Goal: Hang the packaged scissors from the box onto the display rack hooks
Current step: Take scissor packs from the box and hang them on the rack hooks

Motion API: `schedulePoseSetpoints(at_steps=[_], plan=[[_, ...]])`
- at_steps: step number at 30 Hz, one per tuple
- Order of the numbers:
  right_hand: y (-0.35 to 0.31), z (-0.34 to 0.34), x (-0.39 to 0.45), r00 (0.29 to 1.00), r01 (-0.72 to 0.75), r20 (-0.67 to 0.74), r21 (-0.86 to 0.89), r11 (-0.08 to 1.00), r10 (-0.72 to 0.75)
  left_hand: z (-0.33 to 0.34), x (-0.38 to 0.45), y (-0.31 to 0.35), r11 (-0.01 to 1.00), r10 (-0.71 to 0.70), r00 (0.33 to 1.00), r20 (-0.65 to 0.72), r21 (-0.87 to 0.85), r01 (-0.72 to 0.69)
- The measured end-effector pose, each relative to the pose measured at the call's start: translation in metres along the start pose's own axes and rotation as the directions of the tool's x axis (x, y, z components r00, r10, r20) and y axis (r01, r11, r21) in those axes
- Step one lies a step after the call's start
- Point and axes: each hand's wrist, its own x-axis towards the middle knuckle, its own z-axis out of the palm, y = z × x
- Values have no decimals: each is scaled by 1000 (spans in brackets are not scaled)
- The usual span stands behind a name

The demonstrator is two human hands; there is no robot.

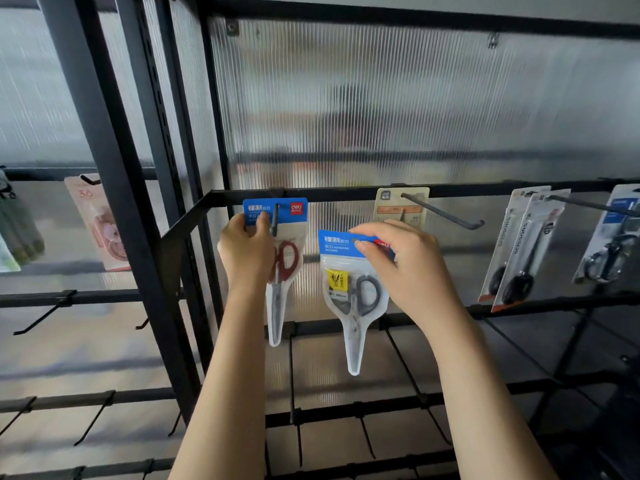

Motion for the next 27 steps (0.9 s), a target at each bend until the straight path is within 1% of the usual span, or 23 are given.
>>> schedulePoseSetpoints(at_steps=[3, 8, 11, 13, 15, 17, 20, 24, 27], plan=[[1, -1, 1, 1000, 9, -8, -5, 1000, -9, 5, 9, -4, 997, 49, 999, -2, 54, -49], [1, -3, -1, 998, 53, -21, -11, 999, -53, 4, 12, -4, 993, 39, 999, 3, 114, -39], [-1, -5, -2, 997, 71, -37, 3, 997, -71, -7, -4, 9, 999, 15, 1000, -24, 46, -14], [-4, -6, -1, 995, 80, -56, 50, 996, -77, -19, -20, 17, 1000, 10, 999, -30, 3, -10], [-8, -5, -1, 995, 85, -65, 74, 994, -81, -33, -39, 21, 997, 64, 998, -18, 35, -64], [-14, -3, 0, 995, 84, -66, 89, 992, -79, -45, -59, 23, 985, 154, 988, 8, 79, -155], [-23, 1, 2, 995, 91, -62, 188, 978, -80, -59, -84, 24, 958, 263, 964, 32, 114, -264], [-32, 5, 3, 990, 142, -49, 307, 941, -133, -73, -103, 29, 953, 292, 956, 12, 85, -292], [-39, 6, 4, 986, 168, -54, 353, 920, -159, -81, -107, 31, 932, 336, 942, -29, 157, -327]])
